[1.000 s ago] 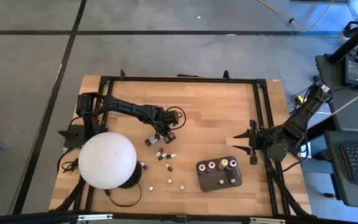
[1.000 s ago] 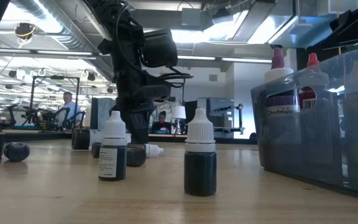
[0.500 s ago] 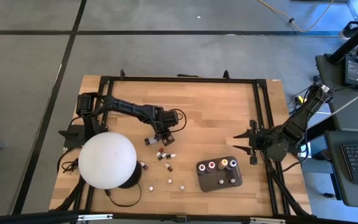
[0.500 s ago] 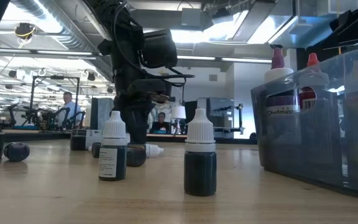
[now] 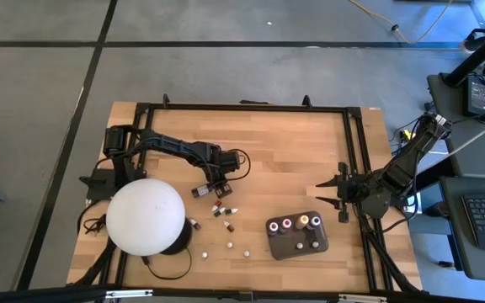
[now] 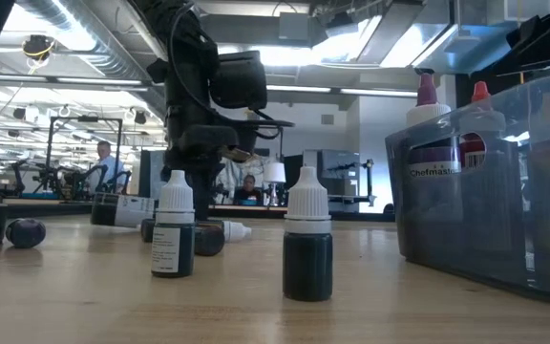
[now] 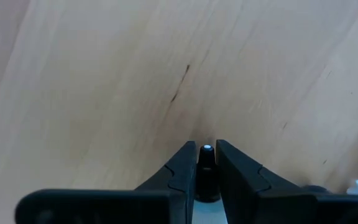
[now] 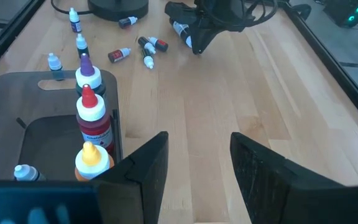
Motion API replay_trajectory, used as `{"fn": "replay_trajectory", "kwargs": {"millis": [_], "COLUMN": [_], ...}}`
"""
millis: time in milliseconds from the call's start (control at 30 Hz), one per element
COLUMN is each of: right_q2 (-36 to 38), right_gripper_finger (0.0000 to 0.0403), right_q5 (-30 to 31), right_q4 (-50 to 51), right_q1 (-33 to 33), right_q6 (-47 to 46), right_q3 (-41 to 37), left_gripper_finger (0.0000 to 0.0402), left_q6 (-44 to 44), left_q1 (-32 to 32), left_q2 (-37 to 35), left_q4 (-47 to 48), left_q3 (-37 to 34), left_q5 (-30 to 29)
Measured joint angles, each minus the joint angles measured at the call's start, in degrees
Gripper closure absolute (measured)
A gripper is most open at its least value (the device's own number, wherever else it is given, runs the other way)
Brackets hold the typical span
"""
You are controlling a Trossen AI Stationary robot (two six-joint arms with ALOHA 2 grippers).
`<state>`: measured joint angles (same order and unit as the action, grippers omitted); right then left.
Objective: Pick & Place food coloring
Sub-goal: Put the large black food coloring bottle into the bin
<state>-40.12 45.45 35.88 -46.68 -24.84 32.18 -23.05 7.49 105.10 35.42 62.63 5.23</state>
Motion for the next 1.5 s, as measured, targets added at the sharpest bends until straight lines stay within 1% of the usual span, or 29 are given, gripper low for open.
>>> {"fn": "replay_trajectory", "kwargs": {"millis": [133,267,533,667,1033,1200,1300,1500], "right_q2": [0.00,0.00,0.01,0.00,0.01,0.04,0.02,0.02], "right_gripper_finger": [0.0228,0.0228,0.0228,0.0228,0.0228,0.0228,0.0228,0.0228], "right_q5": [0.00,0.00,0.01,0.02,0.04,0.07,0.07,0.00], "right_q4": [0.00,0.00,0.00,0.00,0.48,0.73,0.87,0.90], "right_q1": [0.01,0.00,0.00,0.00,0.00,0.00,0.00,0.00], "right_q6": [0.06,1.30,1.34,1.36,1.36,1.26,1.18,1.16], "right_q3": [0.00,0.00,0.00,0.00,0.02,0.02,0.02,0.02], "left_gripper_finger": [0.0354,0.0367,0.0368,0.0368,0.0369,0.0370,0.0382,0.0386], "left_q6": [0.51,1.82,2.62,2.88,5.13,7.37,8.78,12.84], "left_q1": [0.00,0.00,0.11,0.13,0.54,0.55,0.55,0.28], "left_q2": [0.00,0.00,0.00,-0.30,-2.53,-2.63,-2.64,-2.62], "left_q4": [-0.02,-0.47,-1.44,-4.00,-19.17,-27.93,-33.67,-42.62], "left_q3": [0.00,0.00,0.00,0.00,0.07,0.04,0.04,0.07], "left_q5": [-0.22,-0.35,-0.46,-0.55,-0.52,-0.55,-0.52,-0.61]}}
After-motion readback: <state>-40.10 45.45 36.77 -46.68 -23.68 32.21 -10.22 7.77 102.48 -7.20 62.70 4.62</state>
